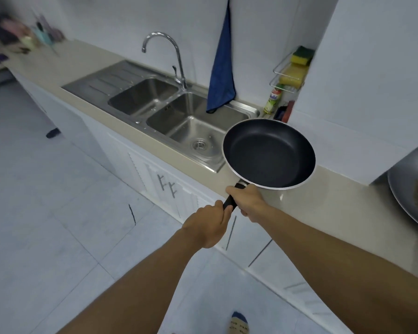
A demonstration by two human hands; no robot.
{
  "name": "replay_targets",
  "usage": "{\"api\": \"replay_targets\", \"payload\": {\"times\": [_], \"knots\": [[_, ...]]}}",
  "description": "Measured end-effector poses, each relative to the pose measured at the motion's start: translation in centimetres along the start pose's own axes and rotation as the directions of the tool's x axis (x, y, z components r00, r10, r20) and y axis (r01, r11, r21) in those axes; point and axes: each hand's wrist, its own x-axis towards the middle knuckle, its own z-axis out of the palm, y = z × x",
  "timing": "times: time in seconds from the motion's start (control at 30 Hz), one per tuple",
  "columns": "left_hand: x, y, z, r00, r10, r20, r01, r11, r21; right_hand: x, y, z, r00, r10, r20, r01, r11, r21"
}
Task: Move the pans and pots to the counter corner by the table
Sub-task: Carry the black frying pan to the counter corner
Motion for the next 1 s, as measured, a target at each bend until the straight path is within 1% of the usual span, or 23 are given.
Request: {"api": "replay_targets", "payload": {"times": [0.3, 0.53, 0.7, 0.87, 1.0], "knots": [[-4.5, -8.0, -8.1, 0.991, -0.069, -0.114, 0.067, 0.998, -0.017, -3.7, -7.6, 10.2, 0.984, -0.136, 0.114, 0.145, 0.986, -0.083], [-6.1, -13.4, -11.6, 0.974, -0.119, -0.193, 0.106, 0.992, -0.075, -4.1, -12.0, 16.5, 0.973, -0.177, 0.146, 0.202, 0.964, -0.176], [-4.1, -17.2, -14.5, 0.964, -0.165, -0.21, 0.145, 0.984, -0.105, -1.5, -15.4, 20.6, 0.965, -0.195, 0.173, 0.231, 0.948, -0.221], [0.3, -21.7, -18.8, 0.959, -0.191, -0.207, 0.165, 0.977, -0.136, 3.6, -19.9, 25.0, 0.962, -0.217, 0.166, 0.257, 0.925, -0.281], [4.2, -25.2, -22.1, 0.951, -0.229, -0.207, 0.198, 0.967, -0.16, 8.0, -24.0, 28.6, 0.955, -0.2, 0.217, 0.259, 0.92, -0.294]]}}
